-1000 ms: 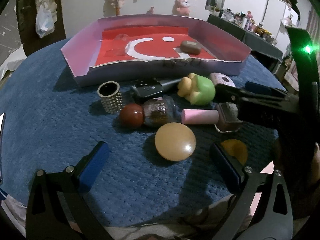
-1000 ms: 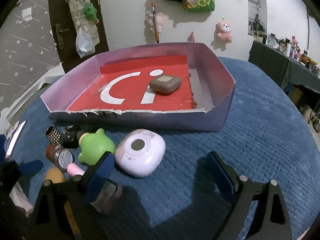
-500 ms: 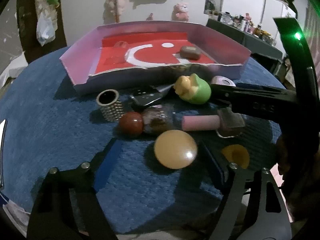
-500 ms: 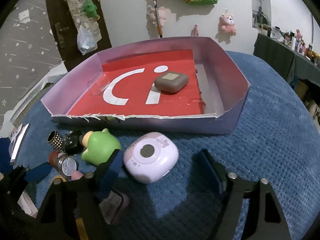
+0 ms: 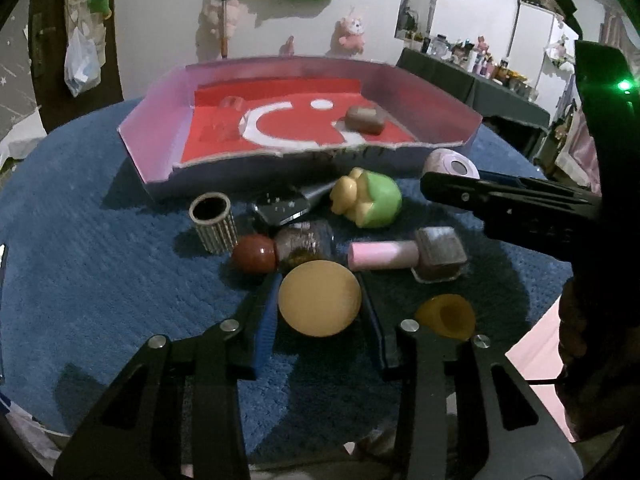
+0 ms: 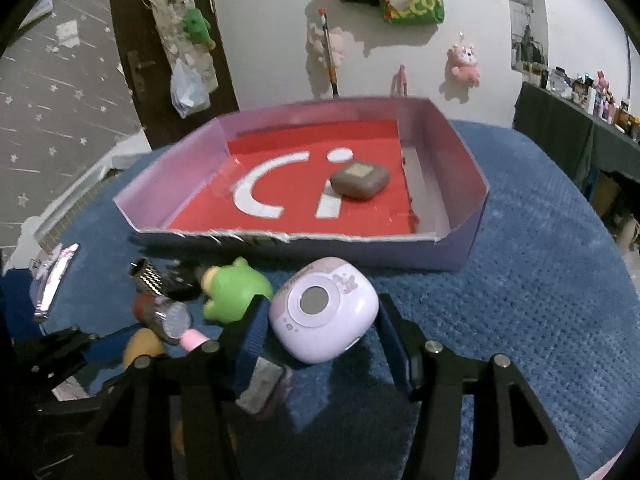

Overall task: Organize rigid objects
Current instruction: 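Grasp the tan sponge ball with the left gripper while the right grasps the white round device, then carry the sponge ball and white device over the red box with both grippers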

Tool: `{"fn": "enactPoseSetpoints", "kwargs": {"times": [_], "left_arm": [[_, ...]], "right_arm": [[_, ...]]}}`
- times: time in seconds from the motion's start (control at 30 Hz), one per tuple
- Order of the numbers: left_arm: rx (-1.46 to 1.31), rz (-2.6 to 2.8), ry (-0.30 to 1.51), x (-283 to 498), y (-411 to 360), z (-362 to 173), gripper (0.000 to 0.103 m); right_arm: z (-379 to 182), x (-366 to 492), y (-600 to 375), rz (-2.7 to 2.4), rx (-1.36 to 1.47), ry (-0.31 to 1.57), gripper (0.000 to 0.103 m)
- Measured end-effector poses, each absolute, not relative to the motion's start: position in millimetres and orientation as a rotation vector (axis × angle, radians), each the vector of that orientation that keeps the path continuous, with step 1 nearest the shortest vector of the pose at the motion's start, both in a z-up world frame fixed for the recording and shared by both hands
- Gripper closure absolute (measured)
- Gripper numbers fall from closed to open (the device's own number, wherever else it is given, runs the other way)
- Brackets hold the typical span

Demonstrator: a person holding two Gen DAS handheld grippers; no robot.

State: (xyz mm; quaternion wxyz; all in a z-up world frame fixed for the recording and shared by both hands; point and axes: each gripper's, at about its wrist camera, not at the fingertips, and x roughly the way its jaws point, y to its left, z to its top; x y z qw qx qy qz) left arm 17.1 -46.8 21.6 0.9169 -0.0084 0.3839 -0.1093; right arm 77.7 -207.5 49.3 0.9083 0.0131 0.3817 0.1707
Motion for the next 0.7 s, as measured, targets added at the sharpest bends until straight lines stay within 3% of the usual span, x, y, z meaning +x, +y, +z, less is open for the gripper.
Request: {"fn": "enactPoseSetpoints", "kwargs": {"times": [0.7], "left_arm": [[-0.053,-0.200,0.643,32,-17,66,0.067]], "right_arm": [[84,52,-190,0.475,0.056,0.702,0.046]]}}
